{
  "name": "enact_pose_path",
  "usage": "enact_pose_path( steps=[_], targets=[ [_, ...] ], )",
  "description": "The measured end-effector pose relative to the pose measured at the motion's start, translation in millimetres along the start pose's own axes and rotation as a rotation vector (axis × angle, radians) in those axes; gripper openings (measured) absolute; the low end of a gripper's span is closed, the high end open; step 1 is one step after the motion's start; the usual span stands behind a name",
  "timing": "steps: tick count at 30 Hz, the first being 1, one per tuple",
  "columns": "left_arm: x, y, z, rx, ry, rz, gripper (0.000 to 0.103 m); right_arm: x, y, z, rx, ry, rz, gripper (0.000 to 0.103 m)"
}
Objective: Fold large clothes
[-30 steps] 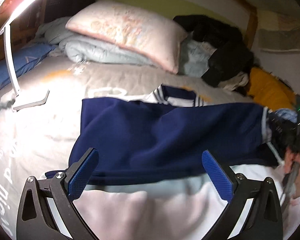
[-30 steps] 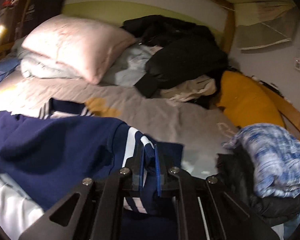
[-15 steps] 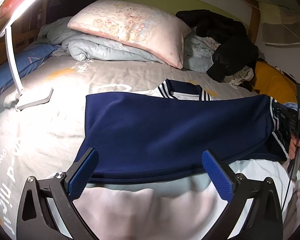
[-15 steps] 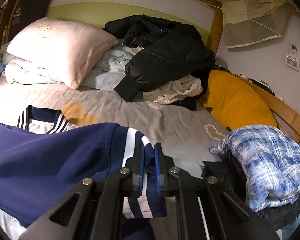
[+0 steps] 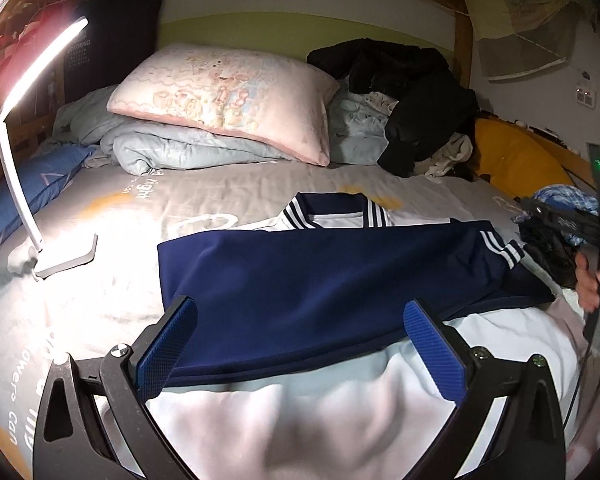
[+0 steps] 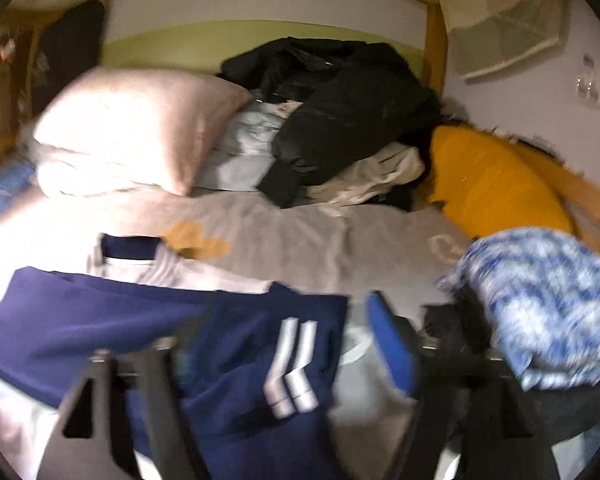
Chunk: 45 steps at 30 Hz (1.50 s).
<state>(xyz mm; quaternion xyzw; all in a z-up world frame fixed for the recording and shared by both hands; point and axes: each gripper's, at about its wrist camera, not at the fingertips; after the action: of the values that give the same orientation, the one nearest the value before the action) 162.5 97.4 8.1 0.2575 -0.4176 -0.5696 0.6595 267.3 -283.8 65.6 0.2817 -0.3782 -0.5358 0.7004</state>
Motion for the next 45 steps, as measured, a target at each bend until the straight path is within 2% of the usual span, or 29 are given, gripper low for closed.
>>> enact_pose_path(
  steps=[4, 6, 11, 15, 18, 22, 26, 33, 37, 40, 43, 45],
  targets=[
    [2.5, -0.2, 11.1, 0.022, -0.007, -0.009, 0.102, -13.2, -7.9, 32.3, 0.038, 0.074, 0.003, 0.100],
    [5.4, -0.8, 20.2, 0.028, -0.020, -0.002, 0.102, -17.5, -11.9, 46.2, 0.057, 0.091, 0.000, 0.103],
    [15.0, -10.3, 52.0, 0.078, -0.050, -0.031, 0.102, -22.4, -35.8, 80.0, 0.083, 0.123, -0.029, 0.103],
    [15.9, -18.4, 62.4, 0.082, -0.074, -0.022, 0.102, -23.8, -49.3, 93.4, 0.088, 0.106, -0.037, 0.103],
    [17.4, -24.5, 62.0, 0.058, -0.067, -0.041, 0.102, -26.4, -55.8, 97.8, 0.085, 0.103, -0.028, 0.103],
    [14.9, -30.1, 63.5, 0.025, -0.075, -0.017, 0.103, -29.2, -67.6, 101.8, 0.074, 0.080, -0.017, 0.103],
    [15.1, -39.4, 65.6, -0.007, -0.091, -0.004, 0.103, -30.6, -79.0, 101.4, 0.039, 0.112, -0.025, 0.103],
    [25.5, -53.5, 60.8, -0.043, -0.078, -0.066, 0.103, -40.6, -85.0, 106.2, 0.032, 0.126, 0.014, 0.103],
    [24.7, -56.9, 59.5, -0.074, -0.107, -0.039, 0.103, -48.3, -87.0, 108.1, 0.029, 0.134, 0.049, 0.103],
    [27.0, -58.2, 60.8, -0.060, -0.091, -0.058, 0.103, -50.3, -88.1, 108.1, 0.022, 0.143, 0.052, 0.103],
    [29.7, -62.0, 59.1, -0.074, -0.082, -0.084, 0.103, -54.3, -92.6, 107.1, 0.000, 0.181, 0.057, 0.103],
    [32.0, -67.2, 53.8, -0.104, -0.070, -0.107, 0.103, -63.0, -97.7, 101.9, -0.044, 0.223, 0.084, 0.103]
  ],
)
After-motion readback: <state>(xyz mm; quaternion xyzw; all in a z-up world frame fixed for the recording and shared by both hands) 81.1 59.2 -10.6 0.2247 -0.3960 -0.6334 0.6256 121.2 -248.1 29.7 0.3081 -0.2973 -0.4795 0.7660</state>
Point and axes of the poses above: each gripper's, at about its wrist camera, not at the fingertips, and z roughly against the way its jaws point, x to its right, y to its top, and after that the axes turned 13 degrees about z, right-handed
